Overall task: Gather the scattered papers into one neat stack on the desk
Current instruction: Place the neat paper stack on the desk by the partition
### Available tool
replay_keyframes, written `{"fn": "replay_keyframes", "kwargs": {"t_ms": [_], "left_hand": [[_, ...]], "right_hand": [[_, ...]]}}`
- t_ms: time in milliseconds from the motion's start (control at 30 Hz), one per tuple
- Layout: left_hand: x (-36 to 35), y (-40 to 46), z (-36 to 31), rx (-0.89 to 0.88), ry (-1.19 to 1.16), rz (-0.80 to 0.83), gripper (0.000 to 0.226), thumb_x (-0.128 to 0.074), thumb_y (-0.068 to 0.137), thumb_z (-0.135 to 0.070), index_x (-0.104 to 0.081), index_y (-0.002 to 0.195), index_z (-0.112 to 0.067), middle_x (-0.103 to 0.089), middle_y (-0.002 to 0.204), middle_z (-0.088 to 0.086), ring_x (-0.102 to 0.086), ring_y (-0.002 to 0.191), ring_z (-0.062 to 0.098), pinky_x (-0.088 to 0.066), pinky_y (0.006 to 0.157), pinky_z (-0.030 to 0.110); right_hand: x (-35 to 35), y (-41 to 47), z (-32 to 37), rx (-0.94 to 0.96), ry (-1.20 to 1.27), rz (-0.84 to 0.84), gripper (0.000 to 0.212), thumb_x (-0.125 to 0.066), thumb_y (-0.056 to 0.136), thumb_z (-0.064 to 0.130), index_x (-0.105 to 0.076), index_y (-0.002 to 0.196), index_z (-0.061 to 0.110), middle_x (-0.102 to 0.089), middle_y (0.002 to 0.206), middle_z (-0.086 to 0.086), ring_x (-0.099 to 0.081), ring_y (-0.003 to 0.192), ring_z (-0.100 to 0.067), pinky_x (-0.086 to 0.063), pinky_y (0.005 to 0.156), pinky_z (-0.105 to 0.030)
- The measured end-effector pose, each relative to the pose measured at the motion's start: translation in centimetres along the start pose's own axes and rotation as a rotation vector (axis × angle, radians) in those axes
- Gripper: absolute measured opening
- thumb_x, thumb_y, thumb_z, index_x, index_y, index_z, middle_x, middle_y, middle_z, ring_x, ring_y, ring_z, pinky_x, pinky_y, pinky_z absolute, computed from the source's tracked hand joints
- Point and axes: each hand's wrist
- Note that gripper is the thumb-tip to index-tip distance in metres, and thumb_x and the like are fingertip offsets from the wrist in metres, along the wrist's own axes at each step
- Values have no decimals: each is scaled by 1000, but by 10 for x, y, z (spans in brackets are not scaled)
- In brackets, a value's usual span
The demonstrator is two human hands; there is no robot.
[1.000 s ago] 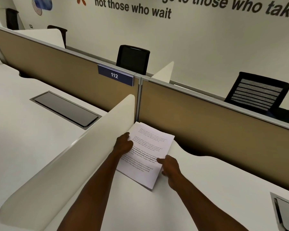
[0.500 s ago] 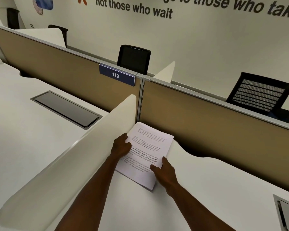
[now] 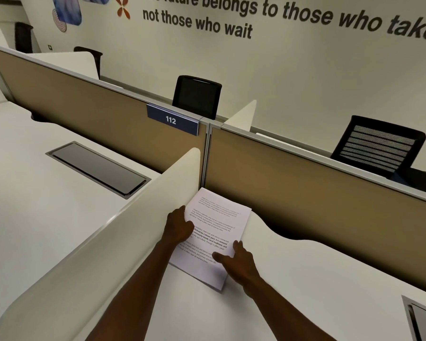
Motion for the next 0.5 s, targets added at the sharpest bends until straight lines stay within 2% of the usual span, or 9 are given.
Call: {"fn": "replay_keyframes", "kwargs": {"t_ms": [100,200,333,433,500], "left_hand": [[-1,-1,0,-1,4,-13,49,-61,91,-16,-47,135,0,-56,136,19,-55,124,32,-45,95,31],[1,-2,-3,-9,27,0,50,-59,91,-17,-45,137,-2,-54,138,18,-51,127,32,-44,102,37],[1,-3,-5,-35,69,15,52,-60,91,-18,-43,137,-3,-52,137,18,-48,128,31,-44,103,38],[1,-1,-4,-51,90,23,44,-60,89,-17,-46,129,-4,-54,131,18,-49,123,31,-46,102,39],[2,-3,-5,-46,99,23,46,-60,90,-17,-45,131,-4,-53,132,18,-49,124,31,-46,103,40]], "right_hand": [[0,1,1,-8,7,15,93,-71,79,53,-29,150,11,-32,157,-8,-32,143,-28,-34,113,-37],[-3,-1,0,-9,-16,32,98,-70,79,56,-24,152,10,-24,161,-9,-27,146,-29,-30,115,-38],[-8,-1,3,-31,-38,64,106,-65,80,62,-10,156,13,-8,165,-9,-13,151,-29,-22,121,-42],[-11,1,6,-22,-48,66,106,-64,80,63,-10,156,12,-7,165,-10,-12,151,-30,-21,121,-42],[-12,1,4,-17,-57,59,107,-65,79,62,-11,156,12,-8,165,-10,-13,151,-30,-23,120,-42]]}}
Point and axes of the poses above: each hand's wrist, its own y-axis towards the middle knuckle, its own x-axis out of the back of the hand, z = x × y
